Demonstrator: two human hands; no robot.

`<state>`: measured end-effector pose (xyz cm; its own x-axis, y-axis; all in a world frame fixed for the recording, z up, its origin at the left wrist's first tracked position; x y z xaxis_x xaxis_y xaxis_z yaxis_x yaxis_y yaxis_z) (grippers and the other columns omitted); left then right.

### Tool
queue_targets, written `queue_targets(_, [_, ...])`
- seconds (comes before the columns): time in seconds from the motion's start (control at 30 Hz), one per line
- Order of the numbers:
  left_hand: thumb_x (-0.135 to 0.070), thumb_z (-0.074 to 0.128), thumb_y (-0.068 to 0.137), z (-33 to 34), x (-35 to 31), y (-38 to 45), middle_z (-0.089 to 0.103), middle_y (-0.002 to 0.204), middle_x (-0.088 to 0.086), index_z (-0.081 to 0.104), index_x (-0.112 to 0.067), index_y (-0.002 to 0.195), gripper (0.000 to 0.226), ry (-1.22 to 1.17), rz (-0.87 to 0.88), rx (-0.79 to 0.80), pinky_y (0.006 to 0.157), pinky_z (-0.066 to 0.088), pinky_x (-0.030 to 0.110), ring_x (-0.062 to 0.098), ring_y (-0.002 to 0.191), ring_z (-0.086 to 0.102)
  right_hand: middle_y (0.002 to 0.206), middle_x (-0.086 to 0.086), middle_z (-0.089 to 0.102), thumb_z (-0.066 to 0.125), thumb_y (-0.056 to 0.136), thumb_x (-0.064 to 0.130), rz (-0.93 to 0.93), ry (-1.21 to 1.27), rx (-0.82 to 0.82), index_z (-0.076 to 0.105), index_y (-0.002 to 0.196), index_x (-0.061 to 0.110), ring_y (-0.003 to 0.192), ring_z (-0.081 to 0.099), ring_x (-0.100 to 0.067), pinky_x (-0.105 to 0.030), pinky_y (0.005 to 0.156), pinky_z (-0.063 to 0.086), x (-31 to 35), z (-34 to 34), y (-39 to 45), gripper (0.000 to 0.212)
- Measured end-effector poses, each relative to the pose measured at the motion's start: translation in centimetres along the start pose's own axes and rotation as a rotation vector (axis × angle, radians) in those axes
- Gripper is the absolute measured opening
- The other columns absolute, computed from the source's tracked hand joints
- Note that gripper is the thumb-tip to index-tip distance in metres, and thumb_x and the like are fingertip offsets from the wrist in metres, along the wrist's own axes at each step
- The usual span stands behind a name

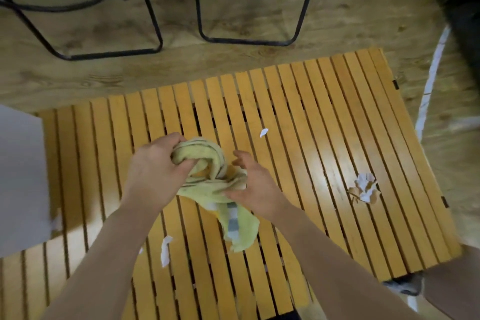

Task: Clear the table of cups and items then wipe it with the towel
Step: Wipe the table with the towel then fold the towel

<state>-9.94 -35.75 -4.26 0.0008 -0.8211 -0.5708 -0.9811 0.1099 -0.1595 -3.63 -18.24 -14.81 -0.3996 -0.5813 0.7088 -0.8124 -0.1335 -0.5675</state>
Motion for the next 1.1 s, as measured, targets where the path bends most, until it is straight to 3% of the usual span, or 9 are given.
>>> queue_targets(0.13, [-0.026, 0.072, 0.084, -3.9, 1.1, 0.1, 0.065, 0.068, -0.004, 0.064, -0.022, 0.085, 0.009, -0.088, -0.128, -0.080, 0.053, 0.049, 0.030, 0.014, 0.063, 0.062, 0.118, 0.001, 0.062, 0.079, 0.076, 0.027, 0.030, -0.125, 0.072, 0.045, 0.139, 0.025, 0.113, 0.057, -0.021, -0.040, 0.094, 0.049, -0.5, 2.6, 1.8, 0.072])
queue_targets(0.27, [-0.048, 0.065, 0.081, -7.4, 5.1, -1.4, 0.064, 0.068, -0.003, 0.062, -0.023, 0.077, 0.026, -0.216, -0.444, -0.302, 0.053, 0.049, 0.031, 0.016, 0.064, 0.061, 0.083, 0.006, 0.054, 0.069, 0.075, 0.034, -0.169, -0.506, 0.020, 0.067, 0.097, 0.023, 0.094, 0.052, -0.020, -0.037, 0.080, 0.037, 3.5, 3.5, 2.0, 0.024])
queue_targets(0.43, [-0.041, 0.069, 0.081, -6.0, 15.1, -5.9, 0.069, 0.104, 0.013, 0.064, -0.014, 0.105, 0.037, -0.687, -1.048, -0.357, 0.079, 0.058, 0.045, 0.032, 0.092, 0.067, 0.073, -0.010, 0.059, 0.073, 0.079, 0.008, -0.179, -0.057, -0.103, 0.062, 0.076, 0.002, 0.064, 0.056, -0.026, -0.047, 0.057, 0.049, 8.8, -2.0, 0.0, 0.012])
queue_targets(0.5, [-0.032, 0.072, 0.085, -4.3, 16.6, -7.5, 0.069, 0.110, 0.009, 0.063, -0.015, 0.114, 0.035, -0.929, -1.173, -0.312, 0.082, 0.059, 0.040, 0.025, 0.098, 0.068, 0.066, -0.007, 0.061, 0.074, 0.079, 0.016, -0.210, -0.029, -0.071, 0.063, 0.073, 0.009, 0.057, 0.058, -0.023, -0.041, 0.047, 0.047, 11.8, -5.0, -1.5, 0.015])
queue_targets(0.6, [-0.029, 0.070, 0.088, -3.0, 17.3, -9.2, 0.067, 0.104, 0.007, 0.062, -0.017, 0.101, 0.019, -0.920, -1.223, -0.239, 0.081, 0.059, 0.039, 0.022, 0.098, 0.065, 0.062, -0.001, 0.061, 0.069, 0.073, 0.028, -0.226, -0.203, 0.140, 0.063, 0.068, 0.020, 0.048, 0.052, -0.006, -0.020, 0.041, 0.038, 16.4, -7.4, -3.5, 0.011])
queue_targets(0.73, [-0.011, 0.062, 0.095, -0.3, 16.9, -11.1, 0.066, 0.086, 0.017, 0.059, -0.004, 0.094, 0.007, -0.951, -1.370, 0.027, 0.046, 0.055, 0.029, 0.026, 0.071, 0.064, 0.063, -0.001, 0.061, 0.068, 0.075, 0.025, -0.087, -0.465, 0.426, 0.066, 0.069, 0.020, 0.046, 0.049, -0.003, -0.015, 0.044, 0.038, 18.1, -7.1, -3.4, 0.009])
queue_targets(0.83, [-0.006, 0.056, 0.096, -0.5, 18.1, -12.4, 0.066, 0.087, 0.020, 0.058, 0.002, 0.113, 0.018, -0.755, -1.372, 0.244, 0.041, 0.050, 0.027, 0.025, 0.064, 0.062, 0.070, -0.001, 0.064, 0.068, 0.078, 0.027, 0.054, -0.563, 0.583, 0.070, 0.075, 0.017, 0.056, 0.056, -0.003, -0.015, 0.049, 0.042, 16.9, -4.9, -1.2, 0.010])
queue_targets(0.93, [-0.009, 0.064, 0.093, -3.4, 20.9, -13.3, 0.064, 0.102, 0.024, 0.038, -0.014, 0.137, 0.052, -0.509, -1.334, 0.301, 0.050, 0.055, 0.034, 0.033, 0.074, 0.069, 0.088, 0.005, 0.069, 0.070, 0.080, 0.030, 0.185, -0.544, 0.710, 0.071, 0.090, 0.025, 0.081, 0.066, -0.008, -0.022, 0.064, 0.051, 14.3, -1.0, 1.8, 0.011])
queue_targets(1.1, [-0.032, 0.071, 0.090, -5.3, 22.3, -13.3, 0.069, 0.094, 0.022, 0.038, -0.015, 0.140, 0.062, -0.338, -1.254, 0.549, 0.042, 0.045, 0.024, 0.022, 0.055, 0.062, 0.111, 0.002, 0.058, 0.078, 0.078, 0.034, 0.169, -0.555, 0.522, 0.057, 0.116, 0.025, 0.097, 0.057, -0.016, -0.032, 0.076, 0.051, 10.1, 6.7, 8.4, 0.044])
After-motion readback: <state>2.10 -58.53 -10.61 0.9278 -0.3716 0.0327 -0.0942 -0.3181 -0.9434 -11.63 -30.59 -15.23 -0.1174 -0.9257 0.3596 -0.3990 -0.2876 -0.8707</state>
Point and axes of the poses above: each hand's wrist, its own y-axis towards the middle knuckle, its own z-axis out of the palm, x = y × z, the point moved 9 cm from there along y, towards the middle knuckle
